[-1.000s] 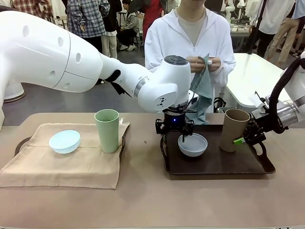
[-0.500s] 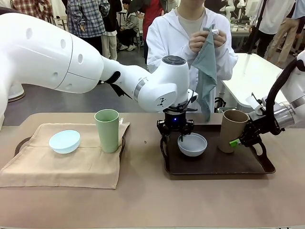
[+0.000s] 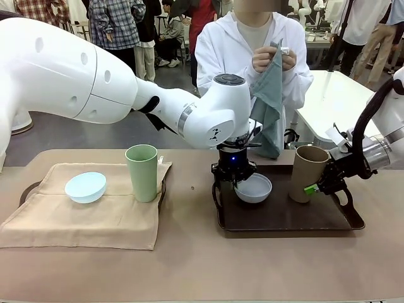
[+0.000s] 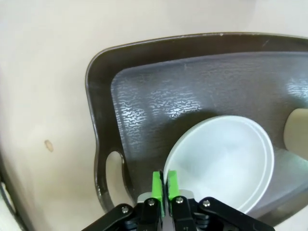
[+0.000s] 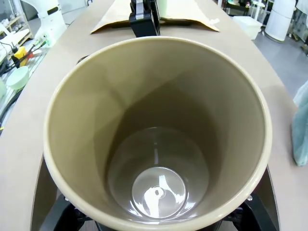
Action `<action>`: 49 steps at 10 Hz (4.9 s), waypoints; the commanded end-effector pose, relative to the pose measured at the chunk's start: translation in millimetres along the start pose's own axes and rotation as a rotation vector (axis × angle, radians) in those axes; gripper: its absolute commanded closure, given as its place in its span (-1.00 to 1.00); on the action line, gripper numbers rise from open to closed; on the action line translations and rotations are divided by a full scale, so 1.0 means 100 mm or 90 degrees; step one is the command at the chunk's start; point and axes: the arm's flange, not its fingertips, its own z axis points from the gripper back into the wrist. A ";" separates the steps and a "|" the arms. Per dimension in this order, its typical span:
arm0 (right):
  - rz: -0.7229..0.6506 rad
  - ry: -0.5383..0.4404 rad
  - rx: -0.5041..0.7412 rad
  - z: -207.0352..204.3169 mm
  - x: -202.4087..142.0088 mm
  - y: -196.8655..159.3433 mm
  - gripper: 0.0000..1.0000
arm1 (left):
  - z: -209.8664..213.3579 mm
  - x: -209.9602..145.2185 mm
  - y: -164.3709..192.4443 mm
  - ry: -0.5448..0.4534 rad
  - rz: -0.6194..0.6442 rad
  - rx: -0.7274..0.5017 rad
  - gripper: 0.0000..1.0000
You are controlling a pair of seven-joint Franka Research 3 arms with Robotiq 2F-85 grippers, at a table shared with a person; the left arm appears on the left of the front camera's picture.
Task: Set up a tray with a mat and arrange the tableware.
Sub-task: Pick up the Picnic Bowl and Reusable plastic cup from the Handle tray in front of the human's position and hold them in the air, then place the Picnic Bowl and Reusable plastic cup back onto the Handle tray in front of the human's position.
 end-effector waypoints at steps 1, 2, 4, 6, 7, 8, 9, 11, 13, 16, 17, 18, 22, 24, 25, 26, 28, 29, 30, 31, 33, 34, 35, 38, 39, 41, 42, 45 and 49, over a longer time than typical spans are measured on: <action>0.008 0.000 0.007 0.02 -0.05 -0.02 1.00 | 0.02 0.03 -0.03 0.003 0.009 0.005 1.00; 0.008 0.000 0.005 0.03 -0.04 -0.01 0.55 | 0.04 0.03 -0.04 0.004 0.010 0.007 1.00; -0.021 0.008 -0.007 0.19 0.12 0.07 0.13 | 0.14 0.01 -0.02 0.019 0.012 0.030 1.00; -0.020 0.015 0.017 0.48 0.55 0.35 0.13 | 0.52 -0.06 0.00 0.049 0.032 0.046 1.00; -0.002 0.024 0.023 0.67 0.84 0.53 0.13 | 0.85 -0.14 -0.05 0.036 0.030 0.026 1.00; 0.010 0.038 0.011 0.80 1.08 0.65 0.13 | 1.13 -0.21 -0.10 0.017 0.025 0.018 1.00; 0.015 0.045 0.003 0.89 1.30 0.76 0.13 | 1.36 -0.28 -0.16 -0.001 0.021 0.010 1.00; 0.027 0.041 -0.003 1.01 1.61 0.96 0.13 | 1.74 -0.45 -0.29 -0.045 0.011 -0.011 1.00; 0.046 0.038 -0.012 1.08 1.86 1.14 0.13 | 1.97 -0.56 -0.35 -0.083 0.014 -0.010 1.00; 0.059 0.035 -0.017 1.13 1.90 1.08 0.13 | 2.07 -0.52 -0.39 -0.067 0.002 -0.019 1.00; 0.059 0.035 -0.017 1.13 1.90 1.08 0.13 | 2.07 -0.52 -0.39 -0.067 0.002 -0.019 1.00; 0.059 0.035 -0.017 1.13 1.90 1.08 0.13 | 2.07 -0.52 -0.39 -0.067 0.002 -0.019 1.00; 0.059 0.035 -0.017 1.13 1.90 1.08 0.13 | 2.07 -0.52 -0.39 -0.067 0.002 -0.019 1.00; 0.059 0.035 -0.017 1.13 1.90 1.08 0.13 | 2.07 -0.52 -0.39 -0.067 0.002 -0.019 1.00; 0.059 0.035 -0.017 1.13 1.90 1.08 0.13 | 2.07 -0.52 -0.39 -0.067 0.002 -0.019 1.00; 0.059 0.035 -0.017 1.13 1.90 1.08 0.13 | 2.07 -0.52 -0.39 -0.067 0.002 -0.019 1.00; 0.059 0.035 -0.017 1.13 1.90 1.08 0.13 | 2.07 -0.52 -0.39 -0.067 0.002 -0.019 1.00; 0.059 0.035 -0.017 1.13 1.90 1.08 0.13 | 2.07 -0.52 -0.39 -0.067 0.002 -0.019 1.00; 0.059 0.035 -0.017 1.13 1.90 1.08 0.13 | 2.07 -0.52 -0.39 -0.067 0.002 -0.019 1.00; 0.059 0.035 -0.017 1.13 1.90 1.08 0.13 | 2.07 -0.52 -0.39 -0.067 0.002 -0.019 1.00; 0.059 0.035 -0.017 1.13 1.90 1.08 0.13 | 2.07 -0.52 -0.39 -0.067 0.002 -0.019 1.00; 0.059 0.035 -0.017 1.13 1.90 1.08 0.13 | 2.07 -0.52 -0.39 -0.067 0.002 -0.019 1.00; 0.059 0.035 -0.017 1.13 1.90 1.08 0.13 | 2.07 -0.52 -0.39 -0.067 0.002 -0.019 1.00; 0.059 0.035 -0.017 1.13 1.90 1.08 0.13 | 2.07 -0.52 -0.39 -0.067 0.002 -0.019 1.00; 0.059 0.035 -0.017 1.13 1.90 1.08 0.13 | 2.07 -0.52 -0.39 -0.067 0.002 -0.019 1.00; 0.059 0.035 -0.017 1.13 1.90 1.08 0.13 | 2.07 -0.52 -0.39 -0.067 0.002 -0.019 1.00; 0.059 0.035 -0.017 1.13 1.90 1.08 0.13 | 2.07 -0.52 -0.39 -0.067 0.002 -0.019 1.00; 0.059 0.035 -0.017 1.13 1.90 1.08 0.13 | 2.07 -0.52 -0.39 -0.067 0.002 -0.019 1.00; 0.055 0.031 -0.017 1.13 1.89 1.07 -0.63 | 2.05 -0.52 -0.40 -0.069 0.008 -0.018 0.92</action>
